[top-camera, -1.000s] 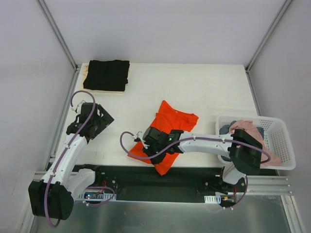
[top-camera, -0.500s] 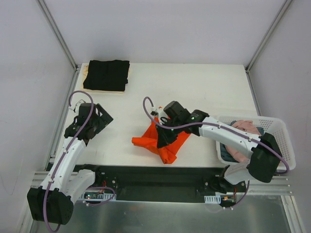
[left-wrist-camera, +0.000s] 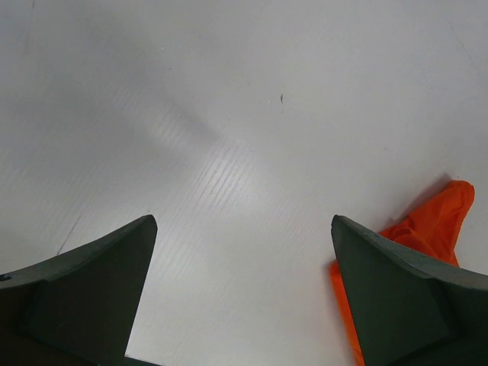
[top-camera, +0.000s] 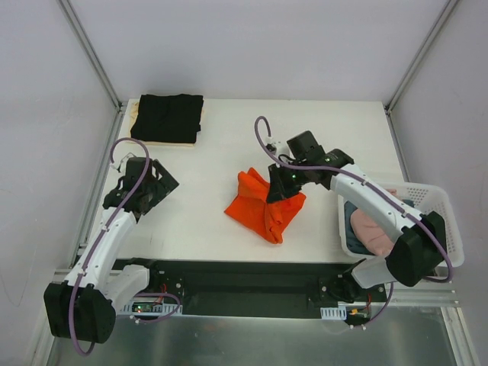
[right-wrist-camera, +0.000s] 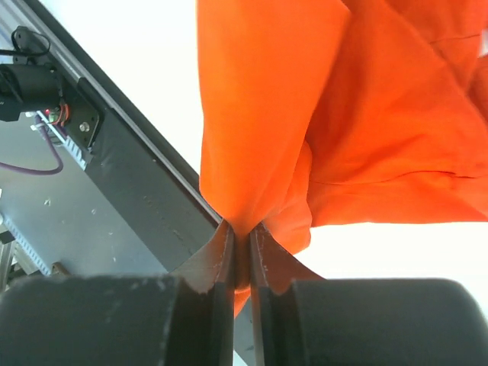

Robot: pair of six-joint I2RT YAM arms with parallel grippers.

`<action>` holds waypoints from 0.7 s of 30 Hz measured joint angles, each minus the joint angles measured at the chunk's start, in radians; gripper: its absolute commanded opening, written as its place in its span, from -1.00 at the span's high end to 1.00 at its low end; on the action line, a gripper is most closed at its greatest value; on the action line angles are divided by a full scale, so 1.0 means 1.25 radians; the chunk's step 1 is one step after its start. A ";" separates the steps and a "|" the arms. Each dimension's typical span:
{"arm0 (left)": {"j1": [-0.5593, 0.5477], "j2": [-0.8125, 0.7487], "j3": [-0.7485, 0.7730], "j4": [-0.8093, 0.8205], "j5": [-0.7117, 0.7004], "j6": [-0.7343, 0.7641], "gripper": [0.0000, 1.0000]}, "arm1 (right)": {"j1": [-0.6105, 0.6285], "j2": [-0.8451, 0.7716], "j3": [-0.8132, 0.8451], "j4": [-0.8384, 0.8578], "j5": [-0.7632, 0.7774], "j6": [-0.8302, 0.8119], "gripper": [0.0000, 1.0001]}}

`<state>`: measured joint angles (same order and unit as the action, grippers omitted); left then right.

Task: Fold and stack the t-shirts
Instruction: Fold the long partially folded tshirt into a neat square

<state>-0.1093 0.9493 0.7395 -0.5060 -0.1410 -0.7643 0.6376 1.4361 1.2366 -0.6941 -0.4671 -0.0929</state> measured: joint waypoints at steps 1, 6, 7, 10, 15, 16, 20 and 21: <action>0.000 0.003 0.000 0.001 0.000 0.001 -0.99 | -0.006 0.000 0.004 -0.003 0.000 -0.006 0.96; 0.000 0.023 0.001 0.011 0.003 0.013 -0.99 | -0.053 0.027 0.037 -0.032 0.004 -0.052 0.93; 0.000 0.028 0.002 0.012 0.004 0.016 -0.98 | -0.063 0.043 0.048 -0.037 0.003 -0.068 0.93; 0.000 0.040 0.003 0.019 0.006 0.020 -0.99 | -0.081 0.087 0.072 -0.049 -0.002 -0.115 0.92; 0.000 0.060 0.003 0.031 0.020 0.023 -0.99 | -0.092 0.155 0.121 -0.077 -0.029 -0.186 0.92; 0.000 0.063 0.003 0.036 0.027 0.025 -0.99 | -0.092 0.161 0.127 -0.079 -0.042 -0.195 0.92; 0.000 0.066 0.003 0.062 0.065 0.037 -0.99 | -0.092 0.161 0.130 -0.088 -0.087 -0.226 0.91; 0.000 0.066 0.003 0.069 0.072 0.039 -0.98 | -0.091 0.161 0.130 -0.090 -0.095 -0.234 0.91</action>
<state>-0.1093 1.0317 0.7437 -0.4198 -0.0509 -0.7158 0.5236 1.6379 1.3991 -0.8070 -0.5854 -0.3855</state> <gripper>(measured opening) 0.993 0.098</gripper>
